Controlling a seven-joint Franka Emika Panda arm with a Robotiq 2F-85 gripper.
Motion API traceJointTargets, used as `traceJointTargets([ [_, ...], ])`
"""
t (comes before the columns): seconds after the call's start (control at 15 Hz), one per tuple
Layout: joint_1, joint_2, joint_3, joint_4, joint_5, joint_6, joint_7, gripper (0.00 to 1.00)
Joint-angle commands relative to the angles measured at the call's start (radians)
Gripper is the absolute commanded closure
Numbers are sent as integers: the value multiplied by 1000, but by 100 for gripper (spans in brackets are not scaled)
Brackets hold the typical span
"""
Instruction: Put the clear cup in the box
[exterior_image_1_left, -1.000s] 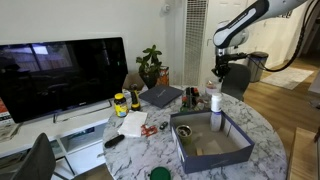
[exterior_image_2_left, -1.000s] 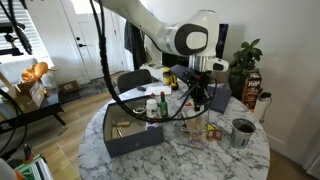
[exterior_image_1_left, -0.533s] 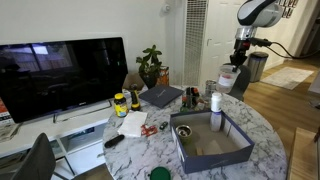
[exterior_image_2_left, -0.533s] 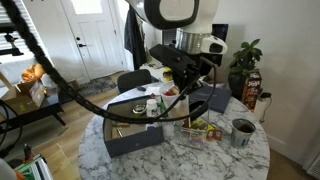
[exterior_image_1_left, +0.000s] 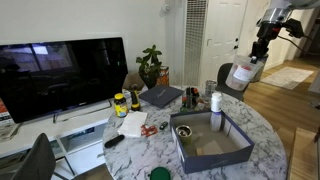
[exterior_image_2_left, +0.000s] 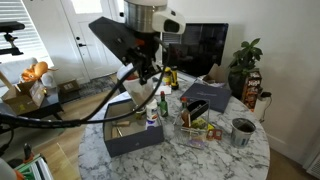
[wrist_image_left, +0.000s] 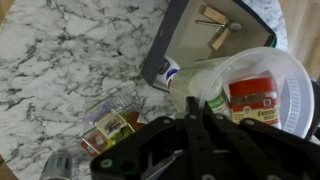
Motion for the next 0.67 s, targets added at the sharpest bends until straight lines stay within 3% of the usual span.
traceJointTargets([
  [0.0, 52, -214, 49, -85, -24, -48, 111, 99],
  [0.27, 135, -214, 233, -84, -89, -32, 325, 99],
  [0.53, 219, 0, 376, -3, -145, -25, 494, 99],
  [0.6, 188, 69, 425, 12, -140, -28, 504, 99],
])
